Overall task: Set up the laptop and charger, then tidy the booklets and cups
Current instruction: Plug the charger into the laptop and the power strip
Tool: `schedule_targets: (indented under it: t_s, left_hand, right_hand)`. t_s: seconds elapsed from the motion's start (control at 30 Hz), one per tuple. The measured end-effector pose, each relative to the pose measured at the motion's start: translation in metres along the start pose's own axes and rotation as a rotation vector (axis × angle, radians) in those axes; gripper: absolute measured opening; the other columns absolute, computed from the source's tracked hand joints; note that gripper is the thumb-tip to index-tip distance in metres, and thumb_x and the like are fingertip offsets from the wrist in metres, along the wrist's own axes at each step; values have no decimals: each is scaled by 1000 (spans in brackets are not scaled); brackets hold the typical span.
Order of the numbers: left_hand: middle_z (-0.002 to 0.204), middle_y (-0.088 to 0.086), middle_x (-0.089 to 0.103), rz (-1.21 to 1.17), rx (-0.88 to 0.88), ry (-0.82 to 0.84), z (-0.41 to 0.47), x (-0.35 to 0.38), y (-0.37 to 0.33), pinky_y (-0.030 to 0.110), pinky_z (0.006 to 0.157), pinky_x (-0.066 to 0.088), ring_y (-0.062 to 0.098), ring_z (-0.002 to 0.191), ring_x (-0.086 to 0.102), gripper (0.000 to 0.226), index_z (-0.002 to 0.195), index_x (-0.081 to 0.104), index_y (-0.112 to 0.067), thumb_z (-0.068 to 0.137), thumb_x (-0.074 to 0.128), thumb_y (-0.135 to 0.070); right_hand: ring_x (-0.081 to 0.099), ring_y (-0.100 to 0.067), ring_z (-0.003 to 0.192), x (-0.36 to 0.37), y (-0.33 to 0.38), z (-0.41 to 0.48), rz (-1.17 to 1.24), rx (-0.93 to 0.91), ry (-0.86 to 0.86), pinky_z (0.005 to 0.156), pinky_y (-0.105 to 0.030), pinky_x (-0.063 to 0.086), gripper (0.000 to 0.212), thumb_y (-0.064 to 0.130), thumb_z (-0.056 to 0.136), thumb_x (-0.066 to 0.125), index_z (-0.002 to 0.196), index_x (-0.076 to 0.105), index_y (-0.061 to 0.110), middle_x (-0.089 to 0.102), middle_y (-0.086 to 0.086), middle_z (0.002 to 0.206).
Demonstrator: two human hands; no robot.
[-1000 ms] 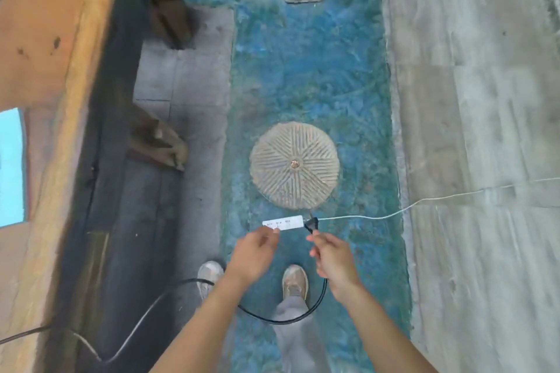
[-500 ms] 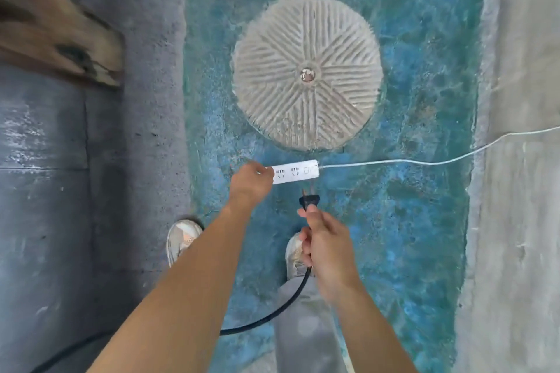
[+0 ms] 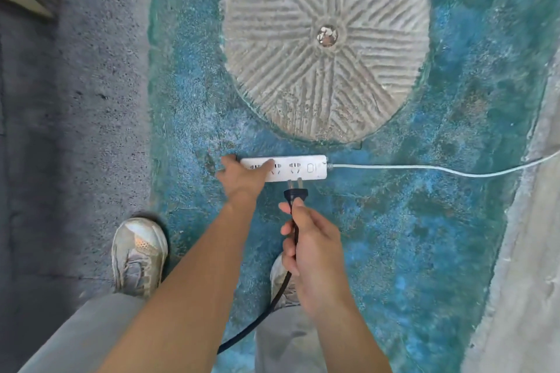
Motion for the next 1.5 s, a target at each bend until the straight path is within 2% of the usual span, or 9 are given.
schedule_targets:
  t_s: [0.17,0.27,0.43,0.7,0.8,0.93,1.1,1.23,1.5]
  left_hand:
    - [109,9,62,-288,-53,-61,1,8,-7,36,68,63,14,66,62,52,106,47,-21,75,87,-33]
    - [101,6,64,-294,-15,-38,-4,12,-21,45,82,61,23,84,66,46,105,49,-22,78,83,-35]
    - [110,10,62,-518,87,200,-30,5,-49,28,63,61,23,93,70,34,113,57,-13,86,79,-17]
    - [99,11,66,-619,300,379,-147,-79,-124,24,73,59,15,89,70,35,124,58,-9,92,72,-15]
    - [89,9,68,-642,415,446,-207,-119,-161,28,79,61,14,88,70,38,130,55,-2,95,67,-14]
    - [101,19,70,-647,560,516,-287,-170,-199,37,88,60,23,98,69,36,131,55,-1,97,63,-9]
    - [103,10,77,-608,686,585,-366,-227,-222,35,87,60,22,100,72,31,129,61,-9,98,61,-10]
    - [112,15,75,-567,752,626,-412,-266,-228,35,88,58,28,107,72,35,133,59,-12,99,61,-12]
    - [115,24,72,-545,688,614,-456,-291,-221,43,93,58,32,106,71,35,135,56,-7,100,56,-7]
  right_hand:
    - [31,-8,38,5,-5,-1,-21,-9,8,34,-17,20,25,28,102,59,95,74,10,50,2,59]
    - [30,-9,39,6,0,-9,-29,-22,18,35,-17,22,25,29,102,59,97,76,11,51,1,61]
    - [24,-8,37,-3,19,-26,-18,-123,12,34,-17,18,31,32,102,59,95,69,5,49,1,61]
    - [27,-7,39,-6,90,-108,-33,-434,20,36,-18,23,28,34,99,63,91,71,8,57,3,63]
    - [29,-9,43,-4,119,-155,-98,-548,26,39,-19,26,23,35,97,65,86,75,17,63,5,66]
    - [33,-8,45,-1,154,-227,-176,-664,39,43,-17,32,12,35,94,70,88,80,38,65,2,70]
    - [45,0,46,-4,192,-306,-217,-774,39,48,-7,34,14,32,91,74,88,78,46,77,7,74]
    - [63,2,54,-4,207,-356,-276,-798,45,54,-6,42,16,29,89,78,82,76,44,78,6,70]
    - [52,2,39,1,211,-405,-400,-800,-25,43,-5,33,8,34,88,77,86,82,28,75,8,65]
Point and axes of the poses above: each hand's wrist, its own z-axis towards the middle knuckle, its own x-axis out of the palm, y = z × x, the point moved 2 cm from there along z, towards the middle knuckle
